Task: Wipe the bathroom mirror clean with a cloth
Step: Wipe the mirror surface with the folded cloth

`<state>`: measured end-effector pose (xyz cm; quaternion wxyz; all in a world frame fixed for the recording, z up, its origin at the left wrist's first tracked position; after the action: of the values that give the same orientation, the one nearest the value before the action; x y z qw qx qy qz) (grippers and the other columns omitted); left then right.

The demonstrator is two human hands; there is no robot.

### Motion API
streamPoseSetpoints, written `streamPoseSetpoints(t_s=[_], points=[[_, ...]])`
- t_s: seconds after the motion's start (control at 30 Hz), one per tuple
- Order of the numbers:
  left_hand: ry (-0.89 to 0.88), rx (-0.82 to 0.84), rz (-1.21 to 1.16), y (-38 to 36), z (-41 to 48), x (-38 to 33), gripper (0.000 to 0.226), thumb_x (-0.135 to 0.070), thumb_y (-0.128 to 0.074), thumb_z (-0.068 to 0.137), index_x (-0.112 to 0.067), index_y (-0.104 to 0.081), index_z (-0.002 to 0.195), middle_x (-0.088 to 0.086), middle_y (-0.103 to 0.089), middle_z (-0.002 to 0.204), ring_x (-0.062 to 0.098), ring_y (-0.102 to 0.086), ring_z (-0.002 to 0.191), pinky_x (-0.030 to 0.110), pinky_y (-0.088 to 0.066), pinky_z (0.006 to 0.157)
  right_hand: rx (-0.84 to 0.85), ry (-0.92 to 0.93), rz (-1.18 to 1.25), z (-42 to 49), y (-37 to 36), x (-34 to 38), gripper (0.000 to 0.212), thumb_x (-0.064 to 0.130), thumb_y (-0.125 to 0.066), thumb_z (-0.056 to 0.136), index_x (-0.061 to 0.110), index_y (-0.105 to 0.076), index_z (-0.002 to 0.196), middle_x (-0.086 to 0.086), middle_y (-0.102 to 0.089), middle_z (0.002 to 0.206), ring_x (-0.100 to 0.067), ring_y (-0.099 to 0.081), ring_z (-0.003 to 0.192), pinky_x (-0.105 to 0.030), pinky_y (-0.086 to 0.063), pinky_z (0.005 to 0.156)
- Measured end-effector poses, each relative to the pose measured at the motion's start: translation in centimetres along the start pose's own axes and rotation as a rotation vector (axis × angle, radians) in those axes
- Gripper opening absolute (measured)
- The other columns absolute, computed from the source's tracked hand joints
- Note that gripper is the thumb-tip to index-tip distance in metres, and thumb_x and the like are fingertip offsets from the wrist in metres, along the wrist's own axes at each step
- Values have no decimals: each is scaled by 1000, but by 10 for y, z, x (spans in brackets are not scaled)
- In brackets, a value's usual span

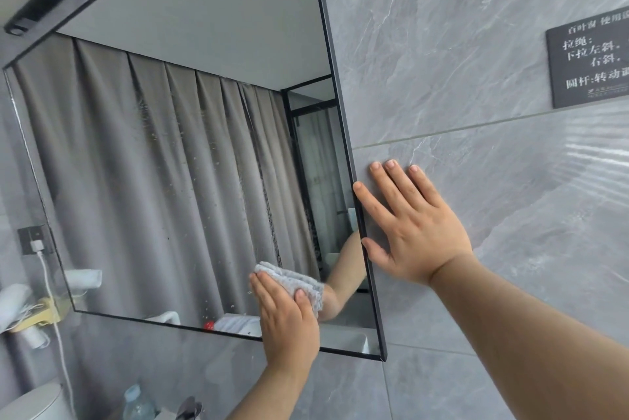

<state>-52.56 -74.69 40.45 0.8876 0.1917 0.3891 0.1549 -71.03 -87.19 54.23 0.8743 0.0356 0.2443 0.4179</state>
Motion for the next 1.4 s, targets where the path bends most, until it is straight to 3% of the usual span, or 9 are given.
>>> streamPoseSetpoints(t_s=[0.17,0.27,0.43,0.57,0.73,0.8,0.87,1.13,1.4], points=[[78,-92,-79,27,41,-26,70,-29,-32,104,-2,10,154,18,10,164,28,0,153,32,-7,121,1,2,4,0,-2,0,81,53,-50,85,14,-34,155,-22,-25,161,-38,-22,150,-54,-16,122],[9,-138,-52,56,79,-61,70,-31,-30,104,-4,10,155,16,11,164,26,3,153,32,-3,122,-6,2,9,0,-3,0,80,52,-50,85,13,-35,154,-22,-26,160,-38,-23,149,-54,-17,122],[-241,-180,50,91,128,-141,70,-35,-28,104,-6,11,155,13,12,165,23,7,153,39,-2,125,-20,0,6,-1,-2,0,80,51,-52,85,13,-36,154,-22,-27,160,-39,-25,149,-54,-18,122],[-595,-170,223,89,122,-196,70,-36,-20,101,-1,11,154,19,14,163,27,13,152,38,5,124,-28,2,-3,-1,-2,1,80,52,-52,86,12,-36,154,-22,-28,159,-39,-26,148,-54,-19,121],[-891,-148,407,74,104,-217,74,-40,-17,97,3,5,153,23,8,163,31,10,152,36,8,123,-24,5,-2,-1,-2,0,81,53,-52,86,12,-35,154,-21,-28,160,-38,-26,149,-54,-20,121],[-854,-160,431,80,116,-213,71,-39,-16,100,0,10,154,20,13,163,28,13,152,37,7,124,-25,4,4,-1,-2,0,81,52,-53,85,12,-36,153,-21,-28,159,-38,-26,148,-55,-22,120],[-689,-185,362,95,138,-202,68,-38,-17,104,-4,14,154,16,16,163,24,15,151,37,5,124,-28,2,6,-1,-2,0,81,52,-54,84,12,-38,153,-22,-29,159,-38,-27,148,-55,-23,120],[-132,-182,60,114,172,-82,68,-34,-29,104,-8,6,157,14,7,165,25,-2,153,37,-8,124,-42,3,2,-2,-2,1,82,51,-54,83,11,-37,153,-22,-29,159,-39,-28,147,-55,-22,120],[-113,-121,50,110,169,-67,70,-33,-30,104,-8,9,156,11,10,165,24,1,153,39,-8,124,-29,2,5,-1,-2,0,82,52,-54,83,12,-38,152,-22,-30,158,-39,-29,147,-55,-23,120]])
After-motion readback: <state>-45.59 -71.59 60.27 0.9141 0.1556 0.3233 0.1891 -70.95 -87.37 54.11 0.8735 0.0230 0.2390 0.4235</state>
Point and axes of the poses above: each hand's wrist, its own z-axis towards the middle knuckle, its own y-axis out of the back of the hand, x = y × z, the point moved 7 cm from there along z, towards the middle knuckle
